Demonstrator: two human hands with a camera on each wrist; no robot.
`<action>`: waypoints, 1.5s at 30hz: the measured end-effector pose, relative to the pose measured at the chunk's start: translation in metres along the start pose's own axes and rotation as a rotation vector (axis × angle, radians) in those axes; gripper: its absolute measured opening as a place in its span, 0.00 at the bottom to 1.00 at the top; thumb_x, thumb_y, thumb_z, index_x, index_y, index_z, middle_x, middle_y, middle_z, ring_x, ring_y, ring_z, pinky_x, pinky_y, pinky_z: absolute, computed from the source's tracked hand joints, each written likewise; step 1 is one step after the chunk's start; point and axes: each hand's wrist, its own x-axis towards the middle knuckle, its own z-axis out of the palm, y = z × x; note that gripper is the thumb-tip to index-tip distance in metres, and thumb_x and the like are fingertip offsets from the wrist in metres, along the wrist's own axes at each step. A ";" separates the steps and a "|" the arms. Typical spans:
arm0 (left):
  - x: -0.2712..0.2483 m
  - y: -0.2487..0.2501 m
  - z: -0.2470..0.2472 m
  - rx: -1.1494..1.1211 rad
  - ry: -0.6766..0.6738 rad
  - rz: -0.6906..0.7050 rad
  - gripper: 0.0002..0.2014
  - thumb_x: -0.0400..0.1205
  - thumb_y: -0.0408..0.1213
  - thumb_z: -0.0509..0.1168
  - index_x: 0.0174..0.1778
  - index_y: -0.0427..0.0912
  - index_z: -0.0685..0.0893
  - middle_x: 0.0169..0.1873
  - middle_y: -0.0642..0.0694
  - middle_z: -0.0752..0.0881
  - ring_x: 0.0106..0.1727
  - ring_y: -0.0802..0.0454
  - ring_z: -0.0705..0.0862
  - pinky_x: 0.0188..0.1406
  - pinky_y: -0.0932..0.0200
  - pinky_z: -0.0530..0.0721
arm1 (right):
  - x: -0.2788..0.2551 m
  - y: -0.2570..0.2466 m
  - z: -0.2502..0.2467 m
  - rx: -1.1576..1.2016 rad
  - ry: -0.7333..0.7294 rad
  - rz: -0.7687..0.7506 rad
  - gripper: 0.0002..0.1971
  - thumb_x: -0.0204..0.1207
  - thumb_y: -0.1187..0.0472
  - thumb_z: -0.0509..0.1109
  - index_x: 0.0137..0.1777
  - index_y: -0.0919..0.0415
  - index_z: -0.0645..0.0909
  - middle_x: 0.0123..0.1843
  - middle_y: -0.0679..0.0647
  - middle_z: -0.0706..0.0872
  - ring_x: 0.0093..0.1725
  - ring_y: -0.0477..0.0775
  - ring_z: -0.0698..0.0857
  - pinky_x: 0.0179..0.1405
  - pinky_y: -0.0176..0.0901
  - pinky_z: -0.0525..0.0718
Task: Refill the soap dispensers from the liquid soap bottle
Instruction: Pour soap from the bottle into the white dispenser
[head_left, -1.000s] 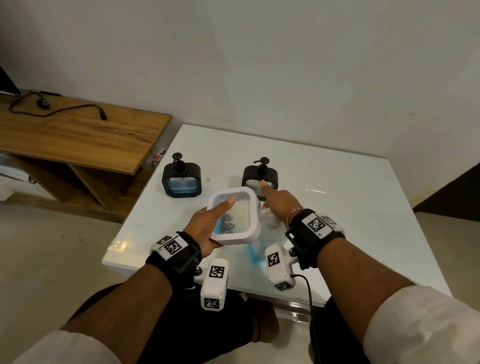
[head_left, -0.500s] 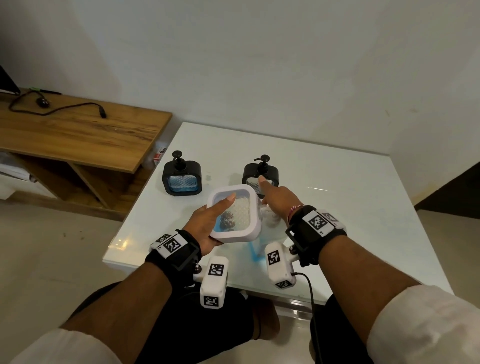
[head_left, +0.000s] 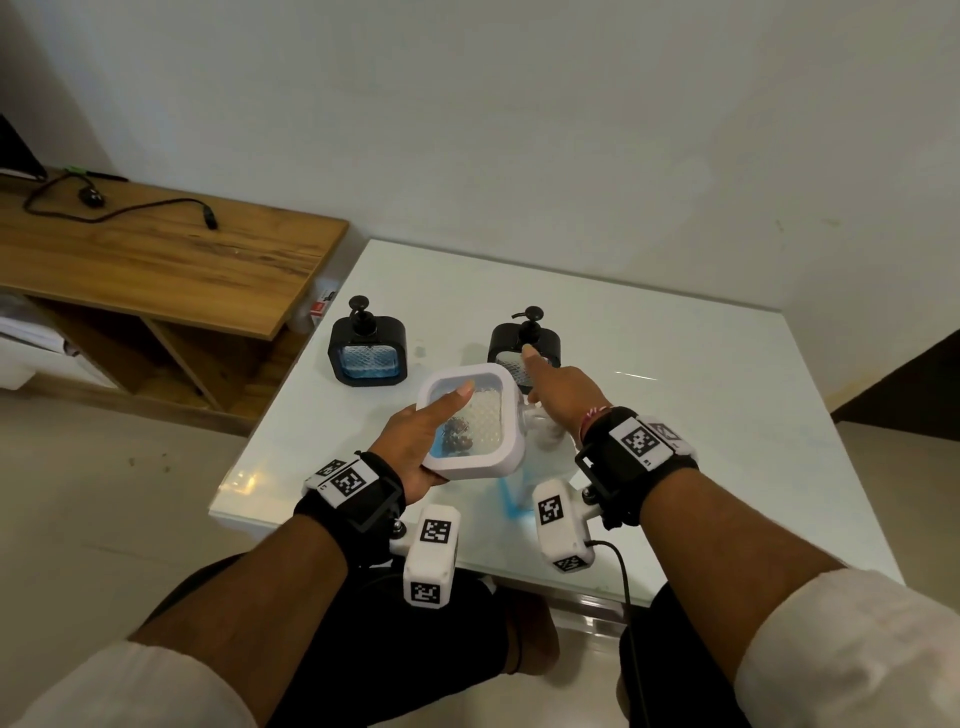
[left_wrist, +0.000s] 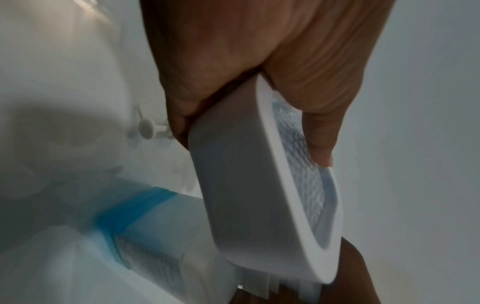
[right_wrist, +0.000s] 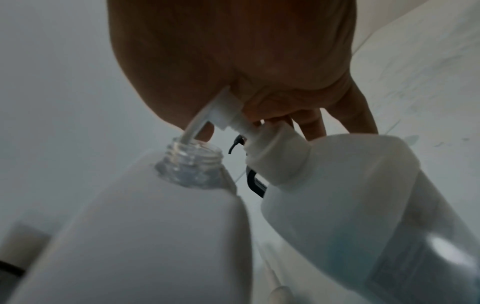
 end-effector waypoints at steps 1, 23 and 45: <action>0.000 0.000 -0.001 -0.002 0.001 0.002 0.23 0.68 0.48 0.80 0.57 0.49 0.87 0.57 0.39 0.91 0.57 0.37 0.89 0.58 0.33 0.89 | 0.000 0.000 0.001 -0.005 0.003 0.000 0.35 0.81 0.32 0.53 0.63 0.64 0.81 0.66 0.62 0.83 0.58 0.60 0.80 0.64 0.49 0.73; 0.003 -0.003 0.000 -0.031 -0.008 -0.020 0.32 0.63 0.48 0.82 0.64 0.46 0.88 0.61 0.38 0.91 0.60 0.36 0.89 0.60 0.30 0.87 | 0.000 0.006 0.003 -0.083 0.023 0.028 0.34 0.82 0.35 0.55 0.71 0.64 0.77 0.67 0.62 0.82 0.64 0.62 0.81 0.62 0.48 0.74; -0.006 0.001 0.005 -0.057 -0.028 0.004 0.27 0.62 0.47 0.81 0.58 0.47 0.88 0.60 0.37 0.91 0.56 0.37 0.90 0.60 0.31 0.88 | -0.002 0.002 -0.001 0.003 0.010 -0.004 0.35 0.82 0.33 0.52 0.68 0.64 0.80 0.65 0.62 0.83 0.63 0.62 0.81 0.63 0.48 0.72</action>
